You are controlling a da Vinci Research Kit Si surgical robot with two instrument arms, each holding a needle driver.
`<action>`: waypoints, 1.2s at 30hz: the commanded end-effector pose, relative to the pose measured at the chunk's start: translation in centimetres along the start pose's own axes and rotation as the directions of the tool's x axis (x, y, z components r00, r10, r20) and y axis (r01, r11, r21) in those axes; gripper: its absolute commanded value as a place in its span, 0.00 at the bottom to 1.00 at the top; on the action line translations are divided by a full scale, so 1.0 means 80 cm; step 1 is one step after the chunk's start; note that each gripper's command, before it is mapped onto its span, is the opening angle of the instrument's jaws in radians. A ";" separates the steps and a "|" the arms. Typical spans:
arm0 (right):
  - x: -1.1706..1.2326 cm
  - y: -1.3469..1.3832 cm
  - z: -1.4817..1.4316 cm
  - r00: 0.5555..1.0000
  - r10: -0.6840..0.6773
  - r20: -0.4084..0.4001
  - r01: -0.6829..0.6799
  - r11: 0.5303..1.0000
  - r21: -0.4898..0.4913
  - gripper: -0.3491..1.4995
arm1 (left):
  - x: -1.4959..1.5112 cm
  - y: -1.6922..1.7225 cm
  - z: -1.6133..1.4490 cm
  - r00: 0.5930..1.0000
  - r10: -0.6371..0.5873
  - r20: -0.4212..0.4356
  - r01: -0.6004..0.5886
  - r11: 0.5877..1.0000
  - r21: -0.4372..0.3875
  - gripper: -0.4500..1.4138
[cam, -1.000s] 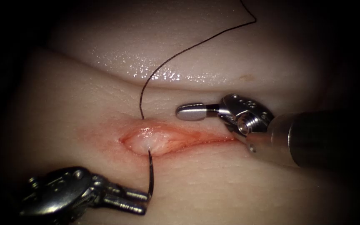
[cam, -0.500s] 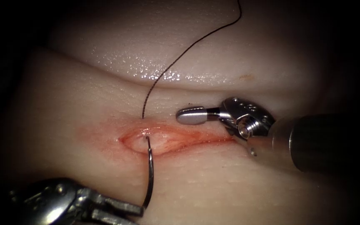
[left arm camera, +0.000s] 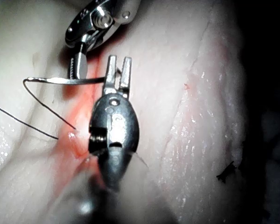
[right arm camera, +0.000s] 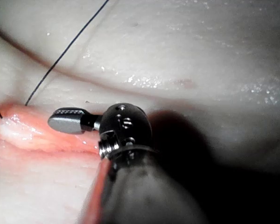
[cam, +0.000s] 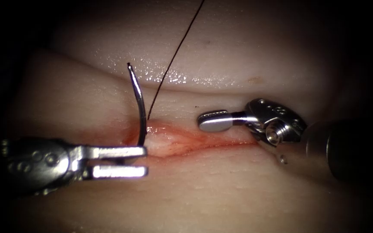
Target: Wound Closure
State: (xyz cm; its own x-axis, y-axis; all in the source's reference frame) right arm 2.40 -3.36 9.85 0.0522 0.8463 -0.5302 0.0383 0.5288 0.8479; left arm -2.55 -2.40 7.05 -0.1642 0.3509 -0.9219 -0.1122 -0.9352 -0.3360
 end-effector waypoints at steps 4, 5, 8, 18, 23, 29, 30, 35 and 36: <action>0.0016 -0.0011 0.0010 0.998 -0.067 -0.007 0.067 0.998 0.005 0.23 | 0.0000 -0.0012 0.0011 0.999 0.023 0.022 -0.024 0.999 0.030 0.00; 0.0020 -0.0013 0.0011 0.996 -0.087 -0.004 0.087 0.996 0.004 0.26 | 0.0001 -0.0014 0.0013 0.999 0.026 0.026 -0.027 0.999 0.035 0.00; 0.0028 -0.0017 0.0010 0.994 -0.108 0.003 0.108 0.994 -0.016 0.32 | 0.0003 -0.0020 0.0018 0.998 0.042 0.037 -0.044 0.998 0.050 0.00; 0.0041 -0.0024 -0.0007 0.999 -0.039 0.003 0.039 0.998 -0.047 0.30 | -0.0006 -0.0031 0.0047 0.994 0.084 0.075 -0.091 0.992 0.091 0.00; 0.0048 -0.0031 -0.0021 1.000 -0.003 0.003 0.004 0.998 -0.067 0.50 | -0.0035 -0.0019 0.0059 0.986 0.107 0.129 -0.120 0.988 0.098 0.00; 0.0062 -0.0035 -0.0031 0.999 0.012 0.041 -0.007 0.991 -0.132 0.81 | -0.0076 0.0004 0.0069 0.976 0.138 0.171 -0.160 0.979 0.122 0.00; 0.0063 -0.0035 -0.0031 0.999 0.015 0.040 -0.009 0.990 -0.142 0.83 | -0.0082 0.0008 0.0071 0.973 0.143 0.179 -0.166 0.979 0.122 0.00; 0.0063 -0.0034 -0.0027 0.990 0.133 0.042 -0.125 0.979 -0.162 0.75 | -0.0105 0.0020 0.0083 0.938 0.187 0.291 -0.236 0.961 0.143 0.00; 0.0064 -0.0034 -0.0026 0.977 0.209 0.036 -0.201 0.965 -0.167 0.65 | -0.0107 0.0021 0.0086 0.932 0.194 0.306 -0.249 0.957 0.150 0.00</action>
State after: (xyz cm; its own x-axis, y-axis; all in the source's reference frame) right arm 2.10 -3.10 9.32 0.0962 0.9536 -0.2852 -0.1509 0.2972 0.9428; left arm -3.05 -2.80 7.88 -0.4929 0.1432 -0.8582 -0.2143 -0.9759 -0.0398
